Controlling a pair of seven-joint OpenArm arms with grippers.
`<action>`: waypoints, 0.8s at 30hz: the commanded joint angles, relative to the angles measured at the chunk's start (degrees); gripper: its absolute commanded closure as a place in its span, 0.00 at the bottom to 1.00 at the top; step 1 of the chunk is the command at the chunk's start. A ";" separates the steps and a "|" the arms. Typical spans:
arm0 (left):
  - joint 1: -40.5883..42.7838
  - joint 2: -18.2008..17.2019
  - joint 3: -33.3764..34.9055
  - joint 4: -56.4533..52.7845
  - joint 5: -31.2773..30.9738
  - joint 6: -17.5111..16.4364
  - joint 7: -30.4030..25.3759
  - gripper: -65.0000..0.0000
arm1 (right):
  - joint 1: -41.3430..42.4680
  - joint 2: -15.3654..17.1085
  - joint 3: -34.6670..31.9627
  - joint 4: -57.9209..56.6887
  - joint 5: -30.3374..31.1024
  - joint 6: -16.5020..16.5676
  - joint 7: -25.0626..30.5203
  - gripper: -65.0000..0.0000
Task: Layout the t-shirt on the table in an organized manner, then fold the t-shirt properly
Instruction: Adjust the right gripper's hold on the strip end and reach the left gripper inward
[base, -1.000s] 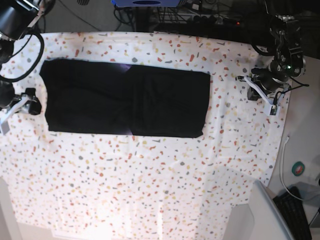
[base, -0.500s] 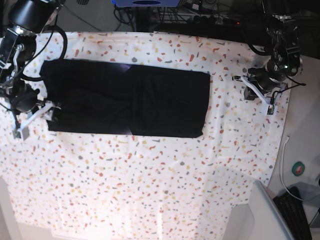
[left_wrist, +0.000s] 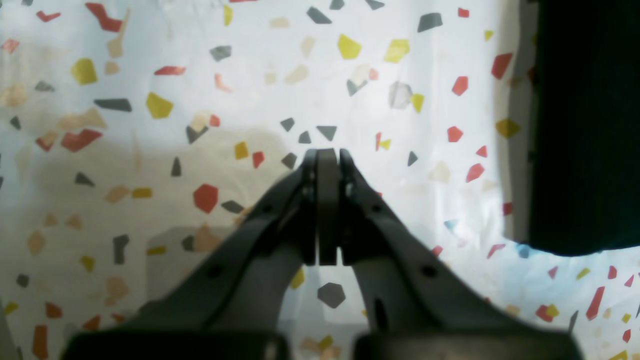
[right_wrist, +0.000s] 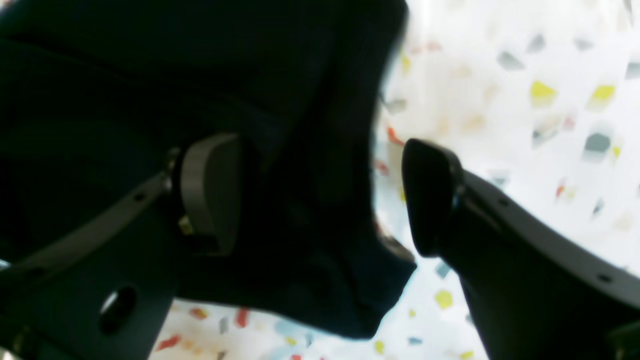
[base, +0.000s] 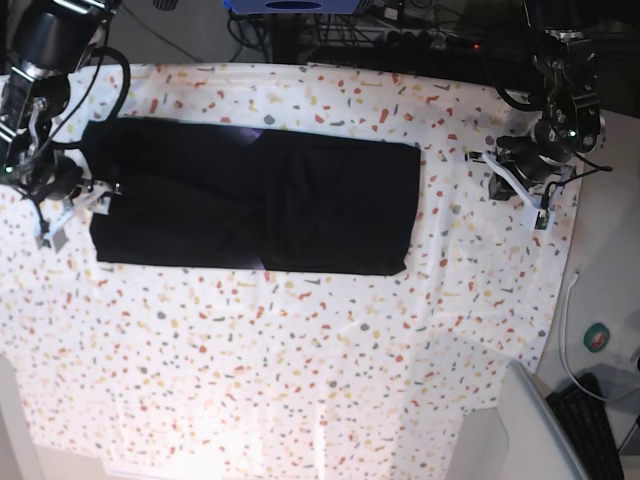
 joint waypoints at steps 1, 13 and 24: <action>-0.34 -0.78 -0.23 0.78 -0.27 -0.16 -0.83 1.00 | 0.77 0.92 0.20 -0.01 0.62 0.24 2.45 0.28; -0.08 -0.60 -0.14 0.69 -0.19 -0.16 -0.92 1.00 | 0.69 0.83 0.20 -3.70 5.10 0.59 5.35 0.28; -3.60 1.24 4.43 -5.02 -0.19 0.01 -1.19 1.00 | 0.42 1.97 -0.24 -6.86 15.65 0.59 0.52 0.28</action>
